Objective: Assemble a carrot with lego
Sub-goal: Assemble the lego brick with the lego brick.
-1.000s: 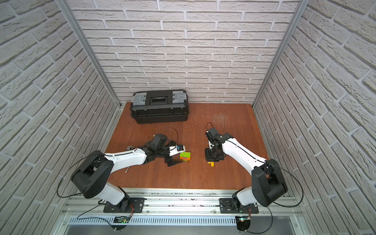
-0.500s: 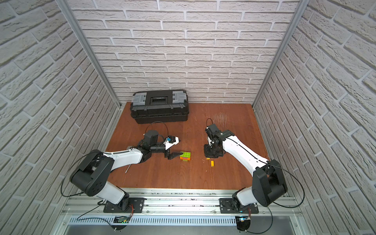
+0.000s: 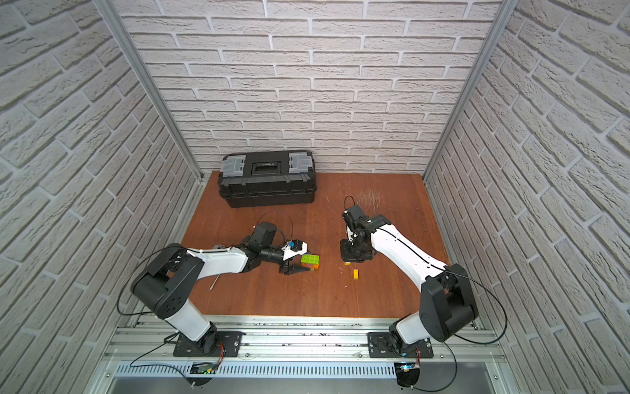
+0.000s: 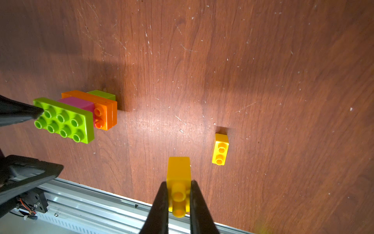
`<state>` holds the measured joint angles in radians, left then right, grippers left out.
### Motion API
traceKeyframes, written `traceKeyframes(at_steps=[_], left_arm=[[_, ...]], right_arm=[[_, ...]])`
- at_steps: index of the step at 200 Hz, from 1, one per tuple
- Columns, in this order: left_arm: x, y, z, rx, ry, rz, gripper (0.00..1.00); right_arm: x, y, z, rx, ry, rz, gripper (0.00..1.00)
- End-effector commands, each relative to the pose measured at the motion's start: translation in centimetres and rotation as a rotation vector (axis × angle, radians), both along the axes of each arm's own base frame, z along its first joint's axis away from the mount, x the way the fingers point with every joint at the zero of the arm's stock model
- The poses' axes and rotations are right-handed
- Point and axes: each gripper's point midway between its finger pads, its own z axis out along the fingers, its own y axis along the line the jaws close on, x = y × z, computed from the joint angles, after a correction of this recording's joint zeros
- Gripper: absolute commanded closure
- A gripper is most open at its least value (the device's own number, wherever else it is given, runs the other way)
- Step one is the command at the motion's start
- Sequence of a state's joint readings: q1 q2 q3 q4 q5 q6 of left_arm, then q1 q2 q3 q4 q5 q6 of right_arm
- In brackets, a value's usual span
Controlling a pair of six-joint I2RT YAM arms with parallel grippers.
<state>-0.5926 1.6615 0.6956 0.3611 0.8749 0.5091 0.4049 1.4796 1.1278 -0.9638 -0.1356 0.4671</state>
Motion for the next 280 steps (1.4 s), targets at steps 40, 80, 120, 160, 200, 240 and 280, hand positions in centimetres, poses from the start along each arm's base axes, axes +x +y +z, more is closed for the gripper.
traceKeyframes(at_steps=[40,80,120,160,200,240,280], left_arm=[[2.3,-0.4,0.0,-0.102,-0.035,0.09,0.34],[2.9,-0.5,-0.5,-0.118,-0.043,0.118,0.34],[3.0,-0.7,-0.3,-0.115,-0.046,0.097,0.35],[2.4,-0.3,-1.1,-0.097,-0.026,0.081,0.41],[2.2,-0.4,-1.3,-0.088,-0.017,0.067,0.46],[1.4,-0.6,-2.1,-0.053,-0.008,0.048,0.43],[1.3,-0.8,-2.6,-0.043,-0.007,0.048,0.41]], right_arm=[[0.3,0.8,0.5,0.007,-0.006,0.011,0.98],[0.2,0.6,0.7,-0.008,0.002,0.025,0.98],[0.6,0.7,0.8,-0.01,0.003,0.026,0.98],[0.7,1.0,1.0,-0.002,0.0,0.023,0.98],[0.8,1.5,1.4,0.0,0.004,0.012,0.98],[0.9,2.8,2.0,0.026,-0.002,0.013,0.98],[0.8,4.4,2.2,0.036,0.006,0.033,0.98]])
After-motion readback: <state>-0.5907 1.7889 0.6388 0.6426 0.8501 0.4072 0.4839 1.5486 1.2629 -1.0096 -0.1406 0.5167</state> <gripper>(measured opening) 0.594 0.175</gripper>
